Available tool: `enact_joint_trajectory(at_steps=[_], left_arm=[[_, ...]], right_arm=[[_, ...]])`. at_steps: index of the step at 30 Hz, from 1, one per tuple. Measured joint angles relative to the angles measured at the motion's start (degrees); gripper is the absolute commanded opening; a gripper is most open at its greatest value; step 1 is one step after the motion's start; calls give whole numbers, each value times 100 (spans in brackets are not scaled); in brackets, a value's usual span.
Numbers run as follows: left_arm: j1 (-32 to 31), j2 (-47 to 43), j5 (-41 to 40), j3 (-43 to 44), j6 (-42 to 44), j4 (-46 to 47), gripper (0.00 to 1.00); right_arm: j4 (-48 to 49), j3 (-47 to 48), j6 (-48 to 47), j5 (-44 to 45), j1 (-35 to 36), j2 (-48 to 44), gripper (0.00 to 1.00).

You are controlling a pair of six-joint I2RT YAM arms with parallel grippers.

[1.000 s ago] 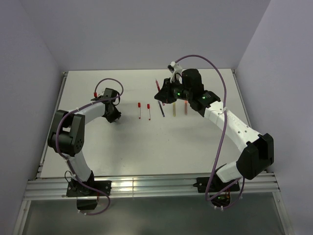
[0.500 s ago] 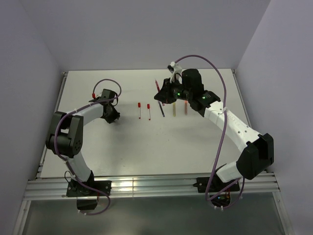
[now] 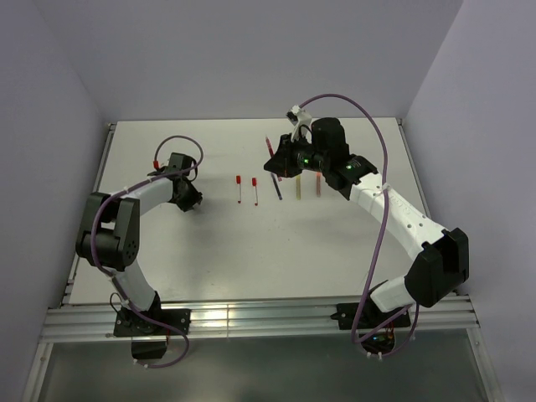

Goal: Insert the pens into the pen caps
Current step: Insert the pen cap onto the pen.

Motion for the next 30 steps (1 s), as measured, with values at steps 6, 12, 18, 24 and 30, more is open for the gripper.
enact_joint_trajectory(at_steps=[6,12,18,24,30], left_arm=[[28,0,15,-2,9,2,33],[31,0,20,-2,42,-4,30],[50,44,55,57,125,-101,28],[50,232,66,328,197,-323,25],[57,385,68,564,295,-590,24]], right_arm=[[0,0,-2,0,0,0,0],[0,0,0,0,0,2,0],[-2,0,-2,0,0,2,0],[-28,0,-2,-7,0,2,0],[-37,0,-2,-20,0,2,0]])
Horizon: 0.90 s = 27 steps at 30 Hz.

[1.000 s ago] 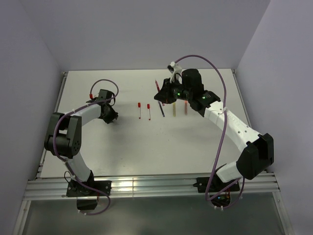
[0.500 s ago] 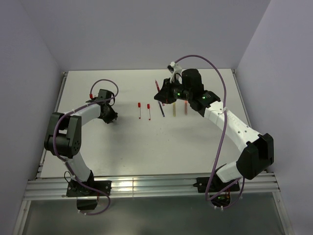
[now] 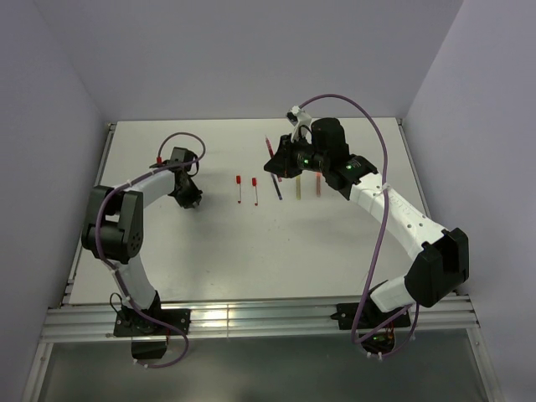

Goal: Insert the pens into the pen caps
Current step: Insert the pen cap onto the pen.

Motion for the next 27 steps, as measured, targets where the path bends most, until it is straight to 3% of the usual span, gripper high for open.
enact_joint_trajectory(at_steps=[8,12,27], left_arm=[[-2,153,7,240,50,-258,17],[-2,184,35,293,81,-308,0],[4,-98,284,407,109,-509,0]], right_arm=[[-2,0,0,-2,0,0,0],[-2,0,-2,-2,0,0,0],[7,0,9,-125,0,2,0]])
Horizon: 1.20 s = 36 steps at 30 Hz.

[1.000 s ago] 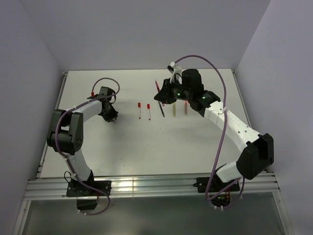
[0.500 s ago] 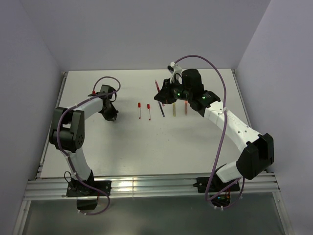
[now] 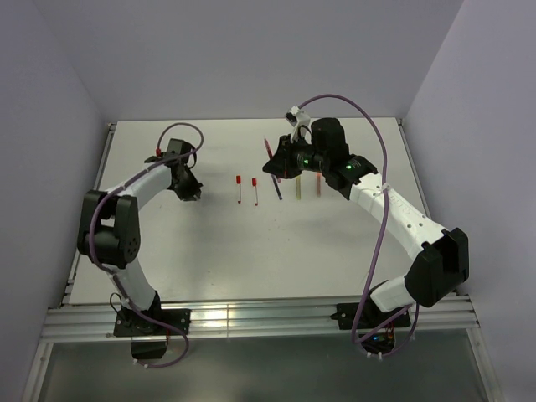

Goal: Insert the pens into the pen caps
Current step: Insert the pen cap onto the pen.

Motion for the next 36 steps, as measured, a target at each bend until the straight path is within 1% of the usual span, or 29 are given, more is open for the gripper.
enact_joint_trajectory(at_steps=[4,6,8,12,18,22,25,30,36], left_arm=[[0,-654,334,234,7,76,0],[4,-1047,544,365,4,275,0],[20,-1438,861,470,-11,597,0],[59,-2098,1661,511,-146,1587,0],[81,-2498,2741,492,-424,2909,0],[81,-2782,3342,227,-632,3827,0],[81,-3001,3646,-7,-776,4277,0],[46,-3176,3995,-201,-914,4841,0],[-234,-3211,4153,-234,-903,4951,0]], right_arm=[[57,0,44,-227,0,0,0],[138,0,109,-369,0,0,0],[297,-24,219,-568,0,0,0],[839,-317,520,-997,13,-72,0],[1283,-529,710,-1244,238,-212,0],[1484,-525,708,-1314,595,-245,0],[1499,-514,710,-1370,793,-243,0],[1495,-258,704,-1377,920,-179,0],[1497,-68,686,-1355,955,-144,0]])
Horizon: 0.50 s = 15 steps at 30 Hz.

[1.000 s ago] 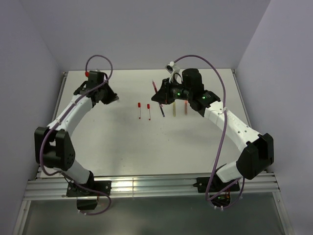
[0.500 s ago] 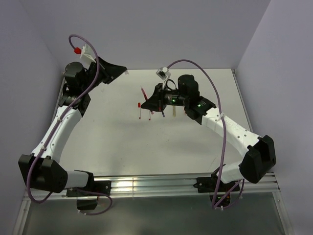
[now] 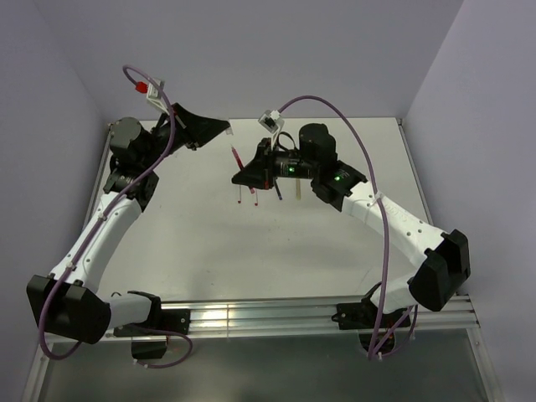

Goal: Insert the pens into the pen caps
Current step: Insert the pen cap onto the pen.

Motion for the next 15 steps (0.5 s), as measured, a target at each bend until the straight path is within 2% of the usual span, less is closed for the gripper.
enact_joint_trajectory(at_steps=[15], left_arm=[[-264,-22,157,-57,111,111,0]], right_arm=[[-15,42,116,118,-79,76,0]])
